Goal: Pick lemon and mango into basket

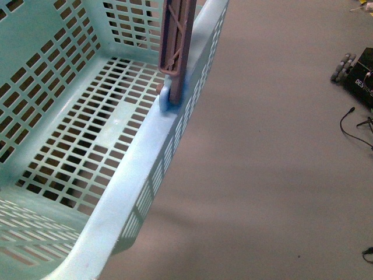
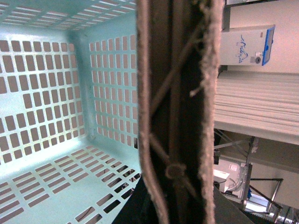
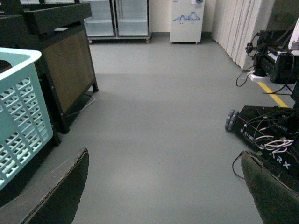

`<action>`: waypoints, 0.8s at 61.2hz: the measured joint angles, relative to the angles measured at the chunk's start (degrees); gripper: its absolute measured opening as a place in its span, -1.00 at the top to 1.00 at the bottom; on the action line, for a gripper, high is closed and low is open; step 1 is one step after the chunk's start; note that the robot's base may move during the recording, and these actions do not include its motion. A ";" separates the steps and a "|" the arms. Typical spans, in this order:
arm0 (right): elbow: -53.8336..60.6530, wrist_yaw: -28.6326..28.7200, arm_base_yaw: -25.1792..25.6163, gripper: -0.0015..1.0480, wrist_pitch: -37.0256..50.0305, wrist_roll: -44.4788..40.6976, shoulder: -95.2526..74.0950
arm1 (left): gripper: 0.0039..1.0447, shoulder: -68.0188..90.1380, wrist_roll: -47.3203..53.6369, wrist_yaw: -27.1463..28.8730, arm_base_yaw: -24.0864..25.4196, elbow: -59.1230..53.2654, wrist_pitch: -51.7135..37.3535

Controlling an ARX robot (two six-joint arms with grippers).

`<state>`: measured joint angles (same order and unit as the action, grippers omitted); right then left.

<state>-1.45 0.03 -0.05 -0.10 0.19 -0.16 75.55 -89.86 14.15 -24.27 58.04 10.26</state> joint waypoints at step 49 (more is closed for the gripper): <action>0.00 0.00 0.00 -0.83 0.00 -0.02 0.00 | 0.90 0.00 0.00 0.02 0.00 0.00 0.00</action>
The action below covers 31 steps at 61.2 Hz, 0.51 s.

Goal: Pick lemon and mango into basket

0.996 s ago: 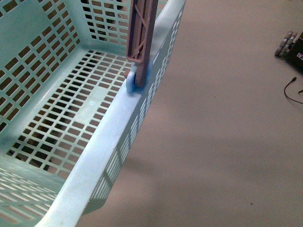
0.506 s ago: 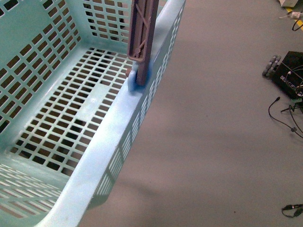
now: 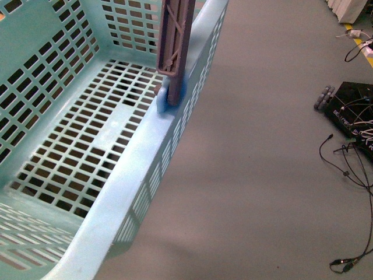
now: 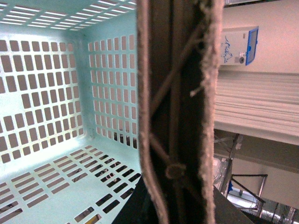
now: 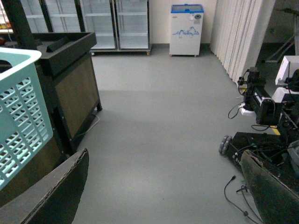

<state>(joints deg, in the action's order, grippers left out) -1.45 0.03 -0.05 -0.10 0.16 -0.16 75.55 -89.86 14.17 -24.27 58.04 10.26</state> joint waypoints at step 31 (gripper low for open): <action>0.00 0.00 0.00 -0.83 0.02 0.00 0.00 | 0.90 -0.02 0.00 -0.02 0.00 0.02 0.00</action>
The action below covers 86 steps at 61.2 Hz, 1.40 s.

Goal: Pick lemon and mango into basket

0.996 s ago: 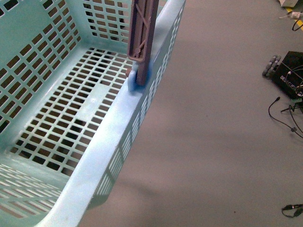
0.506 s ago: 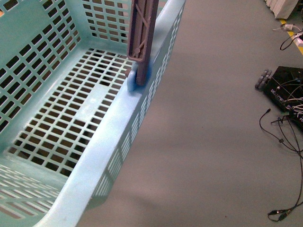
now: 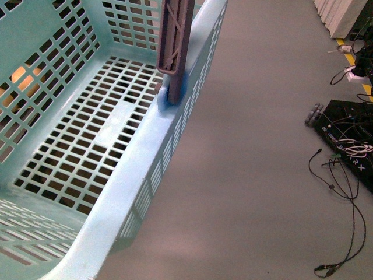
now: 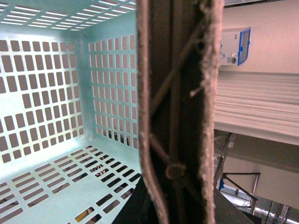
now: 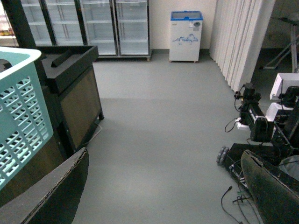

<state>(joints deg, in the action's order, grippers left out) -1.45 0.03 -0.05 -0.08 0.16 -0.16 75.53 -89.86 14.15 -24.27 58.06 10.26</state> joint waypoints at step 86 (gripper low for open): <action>0.00 -0.15 -0.02 -0.83 -0.04 0.02 -0.07 | 0.90 -0.02 -0.11 -0.15 -0.28 0.00 0.13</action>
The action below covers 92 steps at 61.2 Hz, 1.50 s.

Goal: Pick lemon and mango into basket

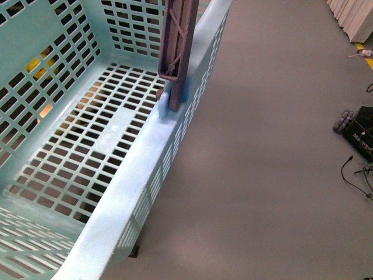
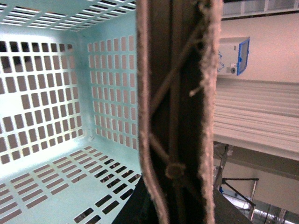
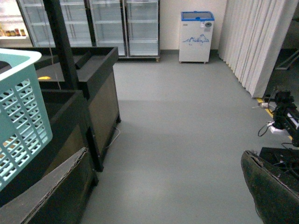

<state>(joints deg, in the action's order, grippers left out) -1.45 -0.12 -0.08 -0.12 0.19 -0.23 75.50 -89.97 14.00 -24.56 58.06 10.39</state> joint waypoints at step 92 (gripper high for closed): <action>0.00 -0.04 0.00 -0.83 0.04 -0.02 0.02 | 0.90 0.04 0.11 0.02 0.07 0.02 0.02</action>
<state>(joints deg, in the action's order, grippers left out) -1.45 -0.16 -0.08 -0.08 0.16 -0.21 75.55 -89.86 14.02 -24.49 58.08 10.41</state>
